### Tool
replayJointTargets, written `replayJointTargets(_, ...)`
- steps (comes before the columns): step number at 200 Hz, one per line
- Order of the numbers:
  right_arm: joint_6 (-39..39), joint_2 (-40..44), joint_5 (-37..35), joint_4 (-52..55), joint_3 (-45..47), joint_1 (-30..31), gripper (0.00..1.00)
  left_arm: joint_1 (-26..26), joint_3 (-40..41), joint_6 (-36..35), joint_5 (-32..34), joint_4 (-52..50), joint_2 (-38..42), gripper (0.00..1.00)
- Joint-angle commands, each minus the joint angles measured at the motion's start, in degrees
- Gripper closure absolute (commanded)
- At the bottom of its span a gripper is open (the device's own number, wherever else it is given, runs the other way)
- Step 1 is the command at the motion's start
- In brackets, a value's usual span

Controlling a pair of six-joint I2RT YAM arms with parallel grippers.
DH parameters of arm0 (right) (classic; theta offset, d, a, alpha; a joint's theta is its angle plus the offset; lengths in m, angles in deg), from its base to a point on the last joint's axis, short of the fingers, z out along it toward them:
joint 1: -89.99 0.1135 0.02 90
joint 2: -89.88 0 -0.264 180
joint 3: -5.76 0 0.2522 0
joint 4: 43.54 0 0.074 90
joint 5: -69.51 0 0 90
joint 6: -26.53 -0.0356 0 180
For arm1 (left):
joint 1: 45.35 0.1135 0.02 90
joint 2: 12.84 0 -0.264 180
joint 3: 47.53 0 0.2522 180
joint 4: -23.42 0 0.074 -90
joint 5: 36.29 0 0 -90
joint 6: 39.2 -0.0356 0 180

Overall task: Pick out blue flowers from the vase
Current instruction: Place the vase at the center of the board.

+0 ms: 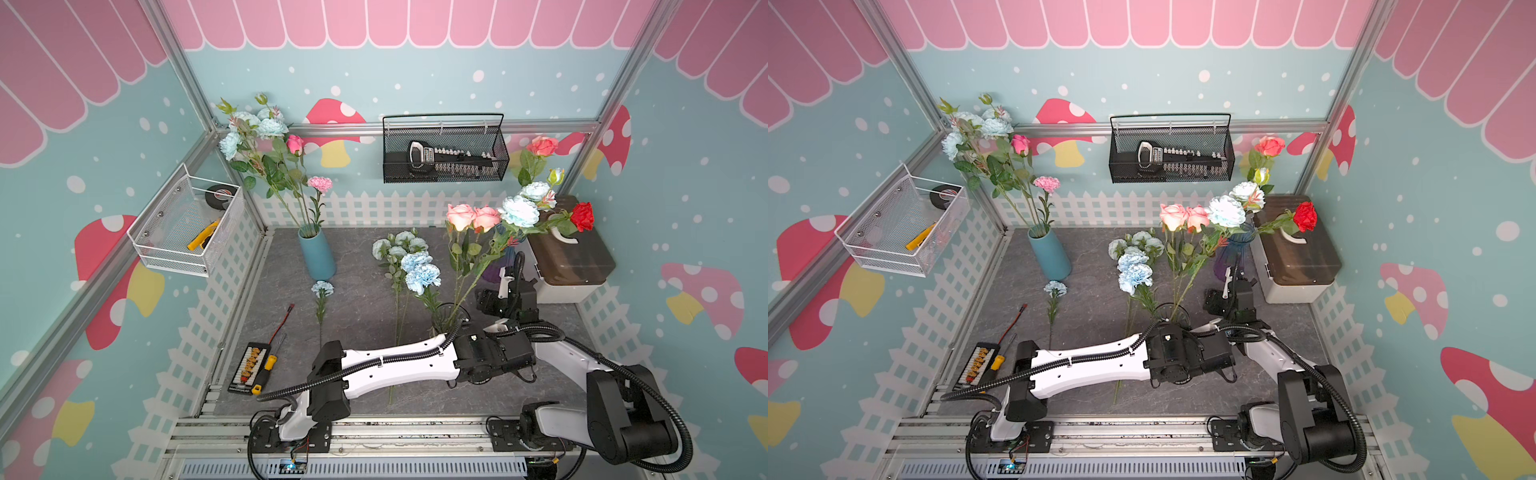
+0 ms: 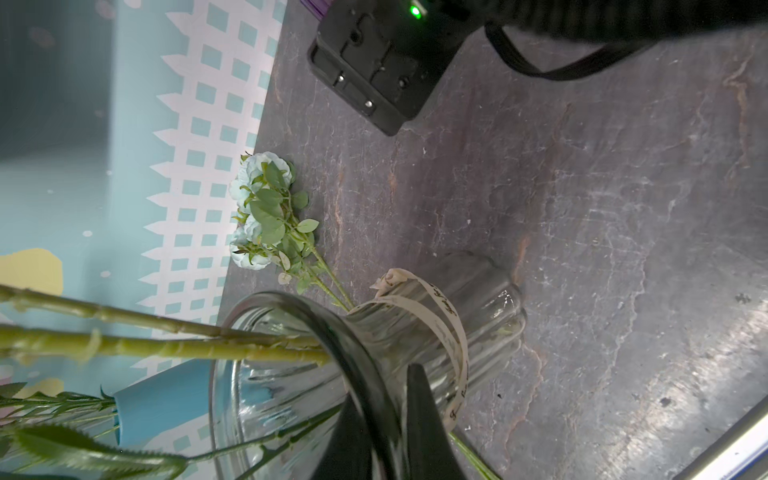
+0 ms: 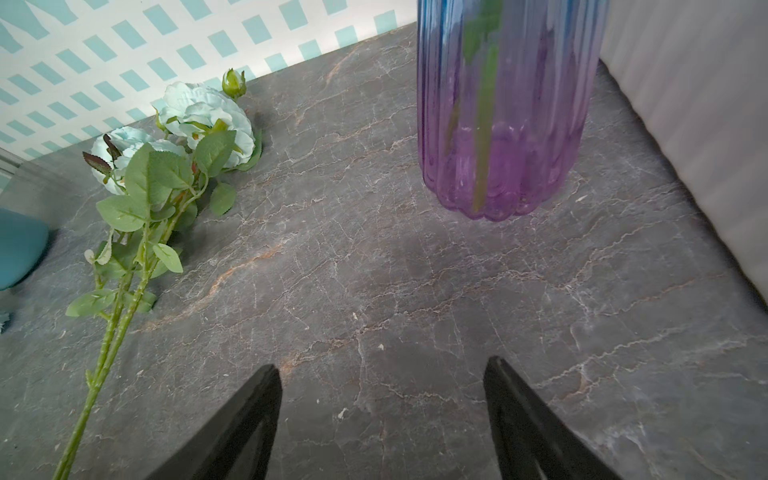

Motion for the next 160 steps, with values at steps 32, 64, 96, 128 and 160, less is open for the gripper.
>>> replayJointTargets(32, -0.9, 0.7, 1.2, -1.9, 0.9, -0.6, 0.23, -1.4, 0.9, 1.7, 7.5, 3.6, 2.7, 1.00)
replayJointTargets(64, -0.9, 0.7, 1.4, -2.0, 0.8, -0.6, 0.24, -2.1, 1.4, 1.5, 7.4, 3.2, 2.5, 1.00)
replayJointTargets(96, -0.9, 0.8, 1.4, -2.1, 1.0, -0.6, 0.24, -2.8, -0.7, 1.8, 8.8, 1.3, 0.7, 1.00)
replayJointTargets(128, -0.9, 0.8, 1.5, -2.1, 1.0, -0.5, 0.24, -3.0, -0.5, 2.2, 10.1, 1.2, 0.6, 0.96)
replayJointTargets(160, -0.9, 0.8, 1.7, -2.1, 0.9, -0.6, 0.24, -2.9, -0.9, 1.4, 11.3, 1.4, 0.7, 0.89)
